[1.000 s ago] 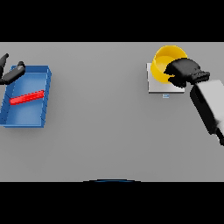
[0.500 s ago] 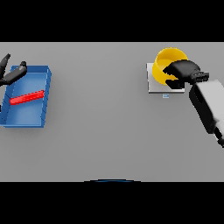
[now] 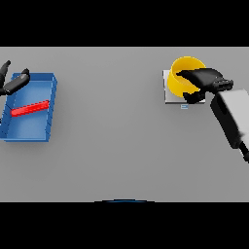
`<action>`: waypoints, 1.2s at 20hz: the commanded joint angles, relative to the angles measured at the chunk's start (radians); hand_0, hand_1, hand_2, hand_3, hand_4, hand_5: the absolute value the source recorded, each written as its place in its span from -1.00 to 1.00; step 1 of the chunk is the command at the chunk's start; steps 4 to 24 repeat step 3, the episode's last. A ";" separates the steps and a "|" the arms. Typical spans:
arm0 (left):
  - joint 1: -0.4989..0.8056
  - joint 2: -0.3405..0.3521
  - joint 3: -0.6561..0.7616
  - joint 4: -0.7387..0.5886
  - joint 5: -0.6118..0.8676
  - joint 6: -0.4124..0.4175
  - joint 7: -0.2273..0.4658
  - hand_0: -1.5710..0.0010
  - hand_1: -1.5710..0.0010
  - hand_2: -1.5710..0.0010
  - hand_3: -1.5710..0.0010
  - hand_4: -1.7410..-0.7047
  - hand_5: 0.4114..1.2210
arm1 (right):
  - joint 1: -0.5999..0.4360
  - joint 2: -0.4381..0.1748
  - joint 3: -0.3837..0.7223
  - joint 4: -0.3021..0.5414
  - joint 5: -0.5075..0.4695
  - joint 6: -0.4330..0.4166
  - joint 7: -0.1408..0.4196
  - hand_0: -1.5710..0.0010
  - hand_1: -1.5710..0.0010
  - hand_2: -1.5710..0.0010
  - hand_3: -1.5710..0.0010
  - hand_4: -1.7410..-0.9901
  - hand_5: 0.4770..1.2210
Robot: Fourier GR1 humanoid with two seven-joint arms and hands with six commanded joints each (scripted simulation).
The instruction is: Pick up the red beaker and tilt it to pour out 1 green nut into yellow bowl. Pick up the yellow bowl and place it on the metallic measuring scale.
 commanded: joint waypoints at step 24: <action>0.002 0.003 -0.001 -0.008 0.000 -0.001 -0.002 1.00 1.00 1.00 1.00 0.75 -0.14 | 0.007 -0.005 0.003 -0.011 0.001 0.010 0.009 0.92 0.92 0.94 0.94 -0.07 -0.19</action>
